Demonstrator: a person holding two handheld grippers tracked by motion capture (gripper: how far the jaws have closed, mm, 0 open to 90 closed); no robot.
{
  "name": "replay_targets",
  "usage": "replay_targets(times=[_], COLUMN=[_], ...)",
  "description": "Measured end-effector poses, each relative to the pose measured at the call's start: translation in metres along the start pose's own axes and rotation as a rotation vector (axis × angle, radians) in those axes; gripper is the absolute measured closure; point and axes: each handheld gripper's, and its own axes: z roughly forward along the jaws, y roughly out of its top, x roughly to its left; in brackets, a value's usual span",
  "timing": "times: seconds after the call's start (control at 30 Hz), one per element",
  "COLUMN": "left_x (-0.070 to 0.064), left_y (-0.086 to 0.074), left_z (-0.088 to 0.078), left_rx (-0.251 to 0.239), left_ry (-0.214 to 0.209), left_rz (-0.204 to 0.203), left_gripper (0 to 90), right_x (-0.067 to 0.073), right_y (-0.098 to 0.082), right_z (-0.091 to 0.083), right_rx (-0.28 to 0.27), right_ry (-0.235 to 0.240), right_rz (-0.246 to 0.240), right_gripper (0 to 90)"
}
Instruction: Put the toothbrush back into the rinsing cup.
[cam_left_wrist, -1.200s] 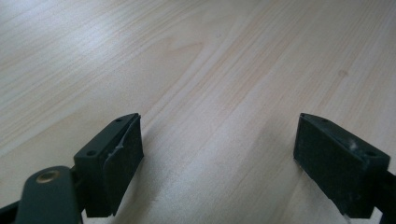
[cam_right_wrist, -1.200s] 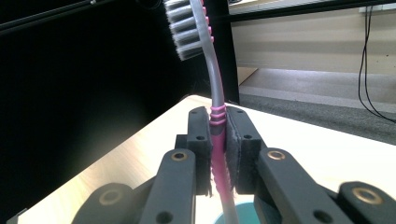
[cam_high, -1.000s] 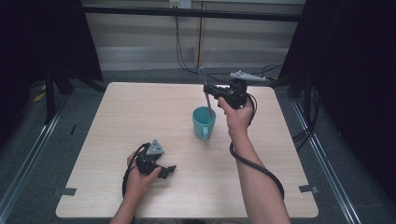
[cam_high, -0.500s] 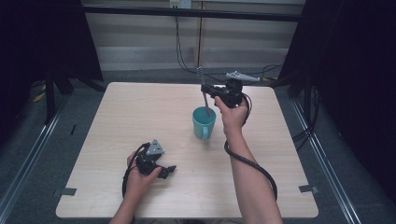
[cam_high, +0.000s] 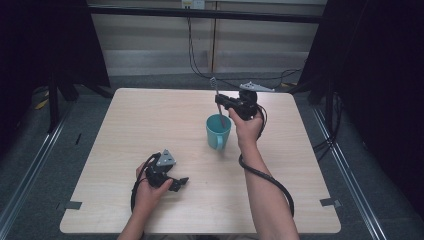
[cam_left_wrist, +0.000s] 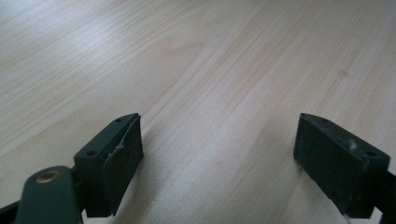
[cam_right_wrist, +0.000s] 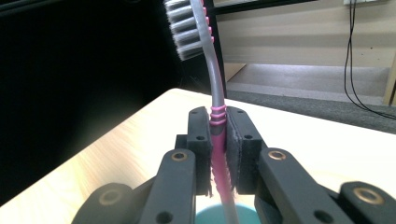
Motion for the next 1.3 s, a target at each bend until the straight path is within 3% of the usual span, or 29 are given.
replay_targets(times=[0.8,1.3], left_x=[0.0,0.0], left_y=[0.0,0.0], left_z=[0.0,0.0], left_rx=[0.005,0.005], left_ry=[-0.003,-0.003], left_rz=[0.003,0.004], left_gripper=[15.5,15.5], right_x=[-0.01,-0.011], right_y=[-0.037,-0.048], right_z=[-0.002,-0.006], right_rx=[-0.003,0.016], right_ry=[0.014,0.005], right_rz=[-0.003,-0.009], right_gripper=[80.7,80.5])
